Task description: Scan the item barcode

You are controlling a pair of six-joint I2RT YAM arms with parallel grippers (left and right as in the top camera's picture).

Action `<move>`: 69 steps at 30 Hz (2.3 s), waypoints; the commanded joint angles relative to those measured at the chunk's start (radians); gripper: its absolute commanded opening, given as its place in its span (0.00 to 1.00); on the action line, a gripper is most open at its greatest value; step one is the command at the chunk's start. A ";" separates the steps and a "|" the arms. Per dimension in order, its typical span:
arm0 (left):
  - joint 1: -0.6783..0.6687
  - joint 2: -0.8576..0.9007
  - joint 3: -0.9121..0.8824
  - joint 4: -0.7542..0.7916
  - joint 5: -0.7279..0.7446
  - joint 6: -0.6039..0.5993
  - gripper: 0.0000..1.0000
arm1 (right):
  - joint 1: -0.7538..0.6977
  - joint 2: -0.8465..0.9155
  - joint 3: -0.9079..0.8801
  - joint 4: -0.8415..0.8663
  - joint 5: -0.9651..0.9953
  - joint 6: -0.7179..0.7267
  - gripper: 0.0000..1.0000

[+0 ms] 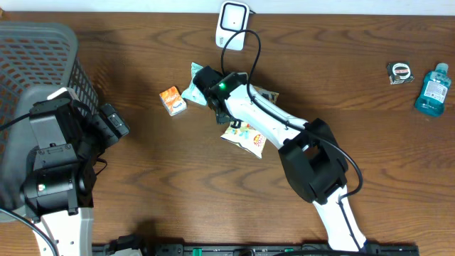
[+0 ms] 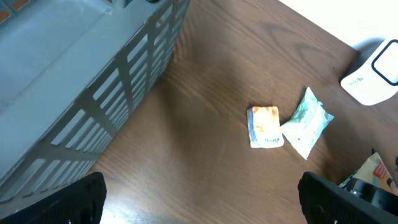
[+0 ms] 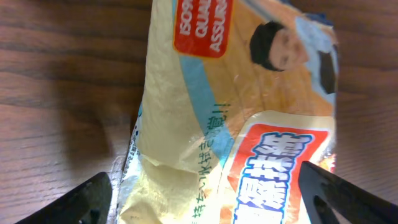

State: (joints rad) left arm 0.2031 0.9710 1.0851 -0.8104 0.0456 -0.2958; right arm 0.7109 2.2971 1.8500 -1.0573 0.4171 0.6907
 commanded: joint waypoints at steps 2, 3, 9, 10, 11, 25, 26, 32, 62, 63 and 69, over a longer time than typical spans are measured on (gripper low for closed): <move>0.006 0.002 0.005 -0.001 -0.012 -0.009 0.98 | -0.008 0.067 -0.006 -0.001 0.018 0.019 0.87; 0.006 0.002 0.005 -0.001 -0.012 -0.009 0.98 | -0.011 0.080 -0.006 0.001 0.018 0.019 0.86; 0.006 0.002 0.005 -0.001 -0.012 -0.009 0.98 | -0.025 0.102 -0.003 0.007 -0.029 -0.019 0.77; 0.006 0.002 0.005 -0.001 -0.012 -0.009 0.98 | -0.027 0.102 0.003 0.007 -0.053 -0.034 0.68; 0.006 0.002 0.005 -0.001 -0.012 -0.009 0.98 | -0.030 0.102 0.006 0.008 -0.084 -0.046 0.57; 0.006 0.002 0.005 -0.001 -0.012 -0.009 0.98 | -0.140 0.071 0.151 -0.088 -0.462 -0.284 0.01; 0.006 0.002 0.005 -0.001 -0.012 -0.009 0.98 | -0.153 0.064 0.162 -0.096 -0.507 -0.311 0.01; 0.006 0.002 0.005 -0.001 -0.012 -0.009 0.98 | -0.256 0.007 0.185 -0.045 -1.029 -0.554 0.01; 0.006 0.002 0.005 -0.001 -0.012 -0.009 0.98 | -0.693 -0.007 -0.260 0.082 -1.478 -0.776 0.25; 0.006 0.002 0.005 -0.001 -0.012 -0.009 0.98 | -0.705 -0.011 -0.246 0.072 -1.404 -0.746 0.27; 0.006 0.002 0.005 -0.001 -0.012 -0.009 0.98 | -0.762 -0.094 -0.186 -0.024 -1.101 -0.690 0.43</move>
State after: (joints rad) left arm 0.2031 0.9710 1.0851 -0.8108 0.0456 -0.2962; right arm -0.0383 2.2925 1.6238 -1.0653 -0.8673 -0.0402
